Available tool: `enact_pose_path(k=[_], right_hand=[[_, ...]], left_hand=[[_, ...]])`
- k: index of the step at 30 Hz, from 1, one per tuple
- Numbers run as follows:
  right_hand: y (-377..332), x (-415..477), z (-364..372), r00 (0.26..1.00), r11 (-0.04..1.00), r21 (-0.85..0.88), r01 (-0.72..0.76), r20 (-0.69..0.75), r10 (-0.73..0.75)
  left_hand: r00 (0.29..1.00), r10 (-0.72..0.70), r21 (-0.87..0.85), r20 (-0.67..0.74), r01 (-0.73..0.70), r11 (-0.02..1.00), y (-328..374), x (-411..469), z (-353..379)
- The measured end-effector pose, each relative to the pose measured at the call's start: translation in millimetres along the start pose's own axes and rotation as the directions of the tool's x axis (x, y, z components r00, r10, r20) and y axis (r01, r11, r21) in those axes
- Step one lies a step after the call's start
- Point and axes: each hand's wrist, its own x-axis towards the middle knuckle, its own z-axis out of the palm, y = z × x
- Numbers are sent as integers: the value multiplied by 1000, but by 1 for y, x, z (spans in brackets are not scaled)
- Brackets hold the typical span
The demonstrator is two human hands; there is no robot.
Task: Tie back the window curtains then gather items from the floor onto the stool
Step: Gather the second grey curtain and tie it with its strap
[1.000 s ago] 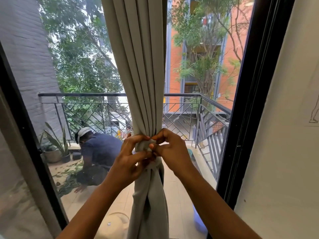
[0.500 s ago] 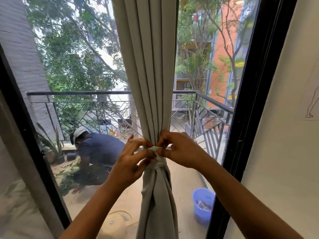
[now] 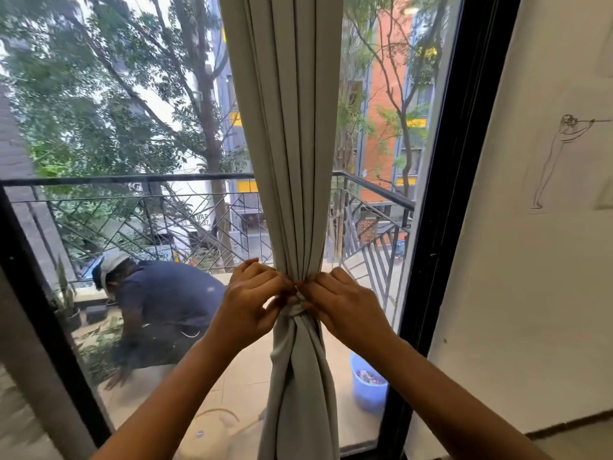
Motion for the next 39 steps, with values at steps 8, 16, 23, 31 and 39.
enact_pose_path(k=[8,16,23,31,39], right_hand=[[-14,11,-2,982,962,199,-185,-5,190],[-46,-20,33,814,771,497,-400,-195,548],[-74,-32,59,535,321,753,-574,47,844],[-80,-14,72,485,200,850,-487,73,871],[-99,-33,101,597,408,676,-614,60,800]], left_hand=[[995,-72,-45,73,75,996,-13,6,-6],[963,-259,-188,79,269,945,-20,-1,-3],[963,-255,-121,86,264,957,-18,3,6],[954,-280,-161,111,295,942,-24,3,9],[950,-286,-199,123,306,931,-30,0,5]])
